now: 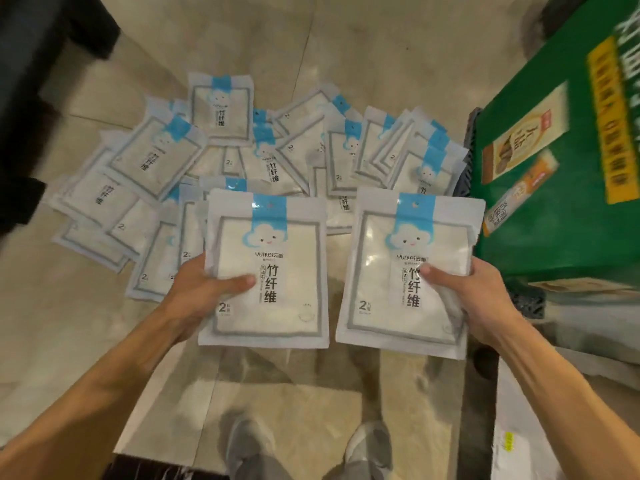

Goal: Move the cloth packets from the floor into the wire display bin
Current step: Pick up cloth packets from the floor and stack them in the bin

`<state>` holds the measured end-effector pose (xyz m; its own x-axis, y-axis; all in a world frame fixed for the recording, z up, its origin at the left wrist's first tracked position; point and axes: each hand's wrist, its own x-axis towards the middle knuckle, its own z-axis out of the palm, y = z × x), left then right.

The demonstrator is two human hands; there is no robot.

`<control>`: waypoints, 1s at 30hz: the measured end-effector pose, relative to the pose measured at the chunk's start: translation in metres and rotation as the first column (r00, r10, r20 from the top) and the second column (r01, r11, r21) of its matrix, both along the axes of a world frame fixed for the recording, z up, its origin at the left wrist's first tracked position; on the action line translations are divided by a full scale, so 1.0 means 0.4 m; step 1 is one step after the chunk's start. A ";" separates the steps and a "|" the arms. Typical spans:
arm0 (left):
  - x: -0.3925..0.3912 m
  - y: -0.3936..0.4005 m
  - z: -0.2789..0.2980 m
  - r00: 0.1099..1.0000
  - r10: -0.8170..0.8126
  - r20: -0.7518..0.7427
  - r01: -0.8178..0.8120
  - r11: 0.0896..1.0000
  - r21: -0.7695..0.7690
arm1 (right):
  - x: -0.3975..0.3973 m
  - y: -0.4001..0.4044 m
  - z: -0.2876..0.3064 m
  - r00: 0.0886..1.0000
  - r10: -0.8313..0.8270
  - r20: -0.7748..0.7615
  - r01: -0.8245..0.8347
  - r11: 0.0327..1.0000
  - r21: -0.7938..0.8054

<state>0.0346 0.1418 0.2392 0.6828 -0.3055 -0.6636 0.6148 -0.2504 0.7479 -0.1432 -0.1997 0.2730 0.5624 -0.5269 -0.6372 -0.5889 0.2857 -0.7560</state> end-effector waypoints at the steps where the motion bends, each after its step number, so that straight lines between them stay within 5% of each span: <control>1: 0.004 0.013 0.067 1.000 0.009 0.000 -0.009 1.000 -0.002 | 0.013 0.008 0.069 1.000 0.011 0.020 -0.011 1.000 0.011; 20: -0.018 0.466 1.507 0.914 0.363 0.182 -0.342 0.930 -0.138 | 0.261 0.401 1.444 0.904 0.349 0.246 -0.342 0.937 -0.073; 30: -0.263 0.781 1.974 0.752 0.551 0.362 -0.528 0.832 -0.169 | 0.336 0.707 1.905 0.686 0.591 0.426 -0.616 0.782 -0.092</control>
